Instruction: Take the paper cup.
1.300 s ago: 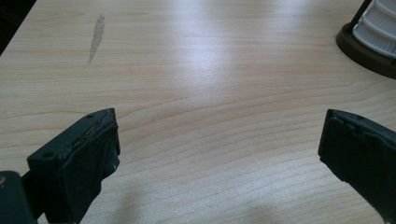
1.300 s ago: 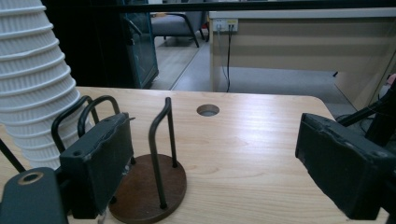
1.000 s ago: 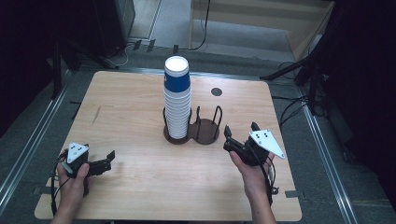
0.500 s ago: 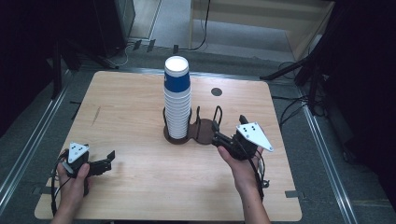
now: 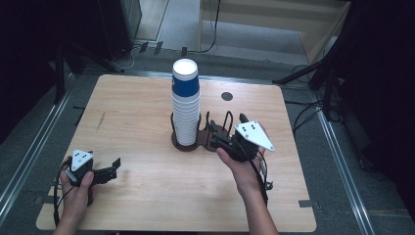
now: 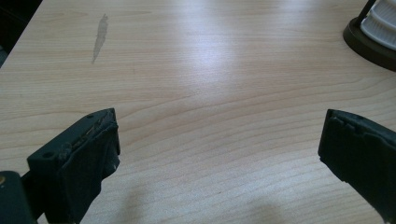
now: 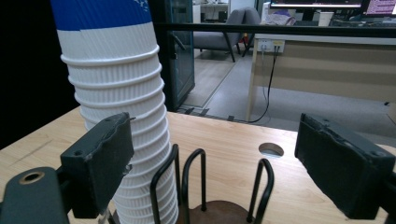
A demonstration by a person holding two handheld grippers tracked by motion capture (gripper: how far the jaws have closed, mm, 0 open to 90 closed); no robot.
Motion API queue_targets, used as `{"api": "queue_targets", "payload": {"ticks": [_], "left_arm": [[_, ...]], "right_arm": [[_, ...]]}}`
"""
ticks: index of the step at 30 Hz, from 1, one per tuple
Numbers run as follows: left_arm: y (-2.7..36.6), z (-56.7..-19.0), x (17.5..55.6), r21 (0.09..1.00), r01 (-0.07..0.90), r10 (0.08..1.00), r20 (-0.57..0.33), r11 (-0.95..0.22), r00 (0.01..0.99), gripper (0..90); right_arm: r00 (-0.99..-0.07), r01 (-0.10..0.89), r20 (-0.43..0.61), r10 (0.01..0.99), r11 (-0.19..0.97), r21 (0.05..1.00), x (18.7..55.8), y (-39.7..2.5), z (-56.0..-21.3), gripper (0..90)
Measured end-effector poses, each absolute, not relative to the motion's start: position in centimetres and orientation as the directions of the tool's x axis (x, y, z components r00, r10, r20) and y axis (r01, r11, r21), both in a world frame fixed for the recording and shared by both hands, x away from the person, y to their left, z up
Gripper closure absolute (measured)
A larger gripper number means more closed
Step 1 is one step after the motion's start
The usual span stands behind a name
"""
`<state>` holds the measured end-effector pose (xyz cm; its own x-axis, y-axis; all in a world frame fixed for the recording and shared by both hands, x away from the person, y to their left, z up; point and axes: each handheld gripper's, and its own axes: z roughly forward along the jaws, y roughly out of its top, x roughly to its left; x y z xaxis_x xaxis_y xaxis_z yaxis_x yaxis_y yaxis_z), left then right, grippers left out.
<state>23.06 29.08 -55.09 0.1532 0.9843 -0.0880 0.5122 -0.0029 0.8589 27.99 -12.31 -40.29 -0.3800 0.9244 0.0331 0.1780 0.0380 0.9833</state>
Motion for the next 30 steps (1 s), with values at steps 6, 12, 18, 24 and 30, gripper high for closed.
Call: {"api": "queue_targets", "payload": {"ticks": [6,12,18,24,30], "left_arm": [[29.1,-55.1,23.1,0.859,0.512,0.984,-0.087,-0.005,0.154,0.0],[29.1,-55.1,23.1,0.859,0.511,0.984,-0.086,-0.006,0.155,0.0],[29.1,-55.1,23.1,0.860,0.511,0.984,-0.087,-0.003,0.154,0.0],[29.1,-55.1,23.1,0.858,0.514,0.984,-0.089,-0.004,0.155,0.0],[29.1,-55.1,23.1,0.859,0.512,0.984,-0.086,-0.006,0.156,0.0]], "right_arm": [[-0.397,0.171,0.030,0.917,0.042,0.984,28.2,-11.4,-39.9,11.7],[-0.421,0.157,0.018,0.907,0.054,0.986,28.4,-10.1,-39.2,11.7],[-0.443,0.153,0.017,0.896,0.056,0.987,29.0,-8.8,-38.5,11.6],[-0.454,0.150,0.012,0.891,0.063,0.987,29.3,-7.9,-38.2,11.5],[-0.462,0.151,0.013,0.887,0.064,0.986,29.7,-7.0,-38.1,11.3]]}}
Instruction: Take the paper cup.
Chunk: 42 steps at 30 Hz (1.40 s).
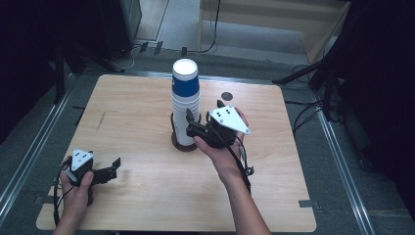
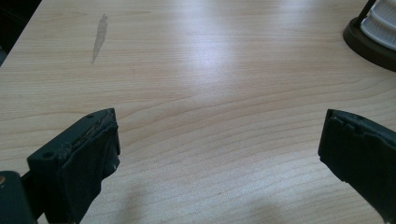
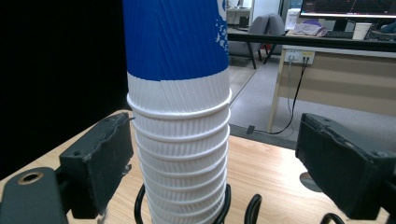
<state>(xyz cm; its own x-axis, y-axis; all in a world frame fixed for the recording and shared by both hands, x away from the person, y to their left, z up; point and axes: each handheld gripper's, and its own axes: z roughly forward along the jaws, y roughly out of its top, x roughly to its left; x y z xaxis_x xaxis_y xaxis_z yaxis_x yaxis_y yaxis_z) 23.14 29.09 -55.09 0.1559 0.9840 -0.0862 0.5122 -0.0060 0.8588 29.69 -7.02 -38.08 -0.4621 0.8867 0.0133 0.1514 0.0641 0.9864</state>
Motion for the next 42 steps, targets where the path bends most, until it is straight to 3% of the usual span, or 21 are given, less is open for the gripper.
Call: {"api": "queue_targets", "payload": {"ticks": [42], "left_arm": [[29.1,-55.1,23.3,0.856,0.516,0.984,-0.090,-0.004,0.156,0.0]], "right_arm": [[-0.481,0.204,0.056,0.875,0.050,0.978,33.4,-3.4,-36.7,5.1]]}}
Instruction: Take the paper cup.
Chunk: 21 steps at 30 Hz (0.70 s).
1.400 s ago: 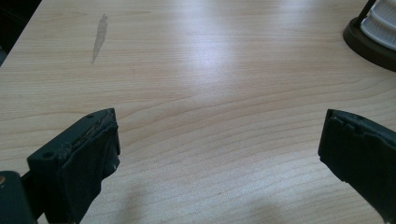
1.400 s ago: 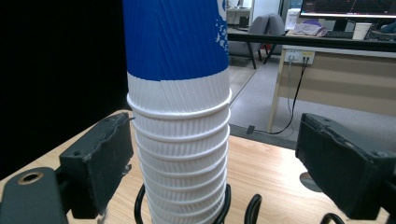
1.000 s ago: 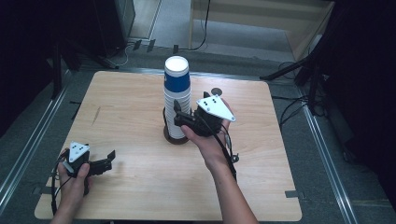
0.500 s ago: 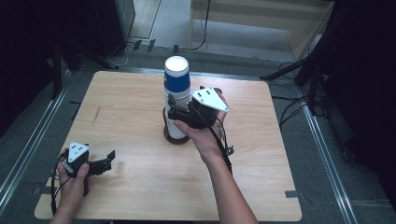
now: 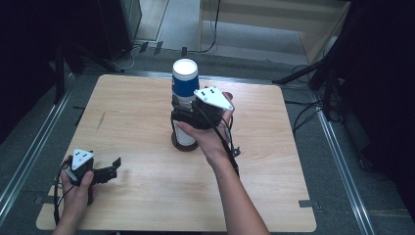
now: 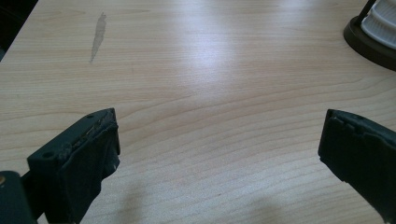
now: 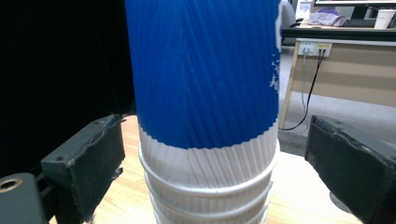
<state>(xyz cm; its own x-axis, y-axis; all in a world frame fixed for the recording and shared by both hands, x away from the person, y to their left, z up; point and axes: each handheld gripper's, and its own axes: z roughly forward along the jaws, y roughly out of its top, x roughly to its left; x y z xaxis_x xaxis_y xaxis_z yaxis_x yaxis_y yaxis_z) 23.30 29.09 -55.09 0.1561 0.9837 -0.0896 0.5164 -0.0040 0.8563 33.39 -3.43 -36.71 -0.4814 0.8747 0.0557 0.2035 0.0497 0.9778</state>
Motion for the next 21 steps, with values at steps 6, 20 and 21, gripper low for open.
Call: {"api": "queue_targets", "payload": {"ticks": [6,20,21], "left_arm": [[29.1,-55.1,23.3,0.854,0.520,0.983,-0.090,-0.007,0.160,0.0],[29.1,-55.1,23.4,0.854,0.521,0.983,-0.088,-0.009,0.161,0.0],[29.1,-55.1,23.4,0.854,0.520,0.983,-0.088,-0.010,0.163,0.0]], "right_arm": [[-0.477,0.211,0.068,0.876,0.039,0.977,34.0,-3.1,-36.8,5.1],[-0.470,0.216,0.076,0.879,0.031,0.976,35.1,-2.4,-37.0,9.7],[-0.471,0.212,0.070,0.880,0.036,0.977,35.3,-2.2,-37.1,11.5]]}}
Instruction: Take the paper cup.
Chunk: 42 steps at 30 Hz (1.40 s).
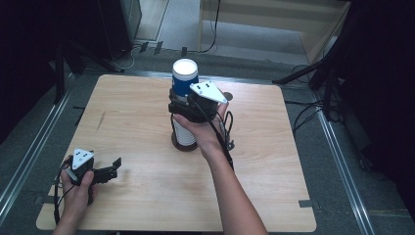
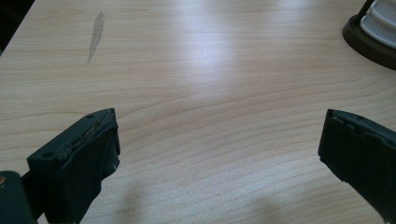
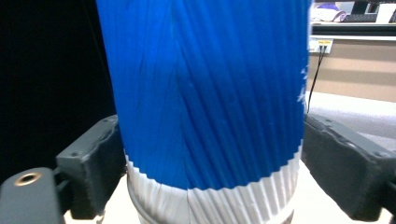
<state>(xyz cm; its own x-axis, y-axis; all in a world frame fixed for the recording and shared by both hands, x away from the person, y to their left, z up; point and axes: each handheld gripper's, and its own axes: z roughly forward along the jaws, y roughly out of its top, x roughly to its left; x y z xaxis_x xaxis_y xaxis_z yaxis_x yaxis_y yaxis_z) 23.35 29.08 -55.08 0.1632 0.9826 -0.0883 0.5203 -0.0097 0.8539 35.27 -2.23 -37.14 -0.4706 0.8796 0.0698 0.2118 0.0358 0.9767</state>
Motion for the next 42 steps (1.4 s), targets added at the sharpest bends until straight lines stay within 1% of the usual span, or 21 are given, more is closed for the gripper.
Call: {"api": "queue_targets", "payload": {"ticks": [7,25,33,40,42], "left_arm": [[29.1,-55.1,23.4,0.854,0.520,0.982,-0.089,-0.010,0.165,0.0],[29.1,-55.1,23.4,0.854,0.520,0.981,-0.094,-0.007,0.168,0.0],[29.0,-55.1,23.4,0.855,0.518,0.981,-0.094,-0.008,0.169,0.0],[29.3,-55.0,23.3,0.867,0.498,0.983,-0.104,0.017,0.149,0.0],[29.2,-55.1,23.3,0.868,0.496,0.985,-0.095,0.012,0.144,0.0]], "right_arm": [[-0.469,0.201,0.069,0.880,0.030,0.979,35.4,-1.8,-37.4,14.5],[-0.461,0.174,0.062,0.885,0.021,0.985,35.2,-1.9,-37.1,16.2],[-0.457,0.147,0.059,0.887,0.009,0.989,35.1,-2.0,-36.1,16.8],[-0.449,0.120,0.062,0.891,-0.009,0.993,34.8,-1.9,-34.9,16.8],[-0.449,0.109,0.060,0.892,-0.011,0.994,34.8,-1.9,-34.6,16.8]]}}
